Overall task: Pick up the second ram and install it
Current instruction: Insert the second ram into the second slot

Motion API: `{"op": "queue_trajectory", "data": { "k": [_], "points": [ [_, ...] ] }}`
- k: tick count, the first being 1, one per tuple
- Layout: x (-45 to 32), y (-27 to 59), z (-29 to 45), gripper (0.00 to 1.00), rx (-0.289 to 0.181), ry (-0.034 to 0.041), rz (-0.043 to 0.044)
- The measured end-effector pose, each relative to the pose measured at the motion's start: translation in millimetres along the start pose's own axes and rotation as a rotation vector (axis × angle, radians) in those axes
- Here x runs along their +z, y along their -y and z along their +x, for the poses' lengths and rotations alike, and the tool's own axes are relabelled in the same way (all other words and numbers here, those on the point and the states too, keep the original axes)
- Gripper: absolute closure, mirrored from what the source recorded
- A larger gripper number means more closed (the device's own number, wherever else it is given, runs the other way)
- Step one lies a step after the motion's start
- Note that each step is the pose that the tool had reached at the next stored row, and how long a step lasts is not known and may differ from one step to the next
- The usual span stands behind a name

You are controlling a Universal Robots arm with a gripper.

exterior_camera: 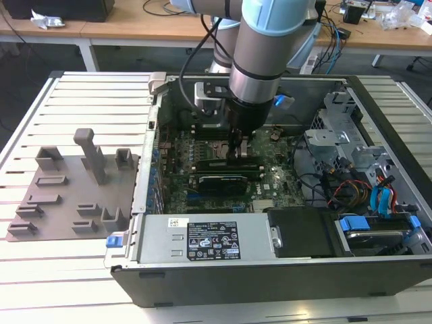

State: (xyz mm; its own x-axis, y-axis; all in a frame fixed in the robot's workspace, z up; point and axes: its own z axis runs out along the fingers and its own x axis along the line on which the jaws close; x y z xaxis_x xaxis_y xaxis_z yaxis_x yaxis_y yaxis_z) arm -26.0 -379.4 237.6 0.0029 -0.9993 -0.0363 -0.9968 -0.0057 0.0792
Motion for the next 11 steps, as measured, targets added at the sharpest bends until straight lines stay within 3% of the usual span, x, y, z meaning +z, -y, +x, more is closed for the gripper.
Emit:
{"op": "queue_trajectory", "data": {
  "k": [1,2,11],
  "points": [
    [0.5,-1.0,0.2,0.87,0.0,0.0035,-0.0001],
    [1.1,-1.2,0.0,0.87,-0.001,0.013,0.0],
    [2.4,-1.0,0.3,0.87,-0.001,0.0122,0.0]
  ]
}}
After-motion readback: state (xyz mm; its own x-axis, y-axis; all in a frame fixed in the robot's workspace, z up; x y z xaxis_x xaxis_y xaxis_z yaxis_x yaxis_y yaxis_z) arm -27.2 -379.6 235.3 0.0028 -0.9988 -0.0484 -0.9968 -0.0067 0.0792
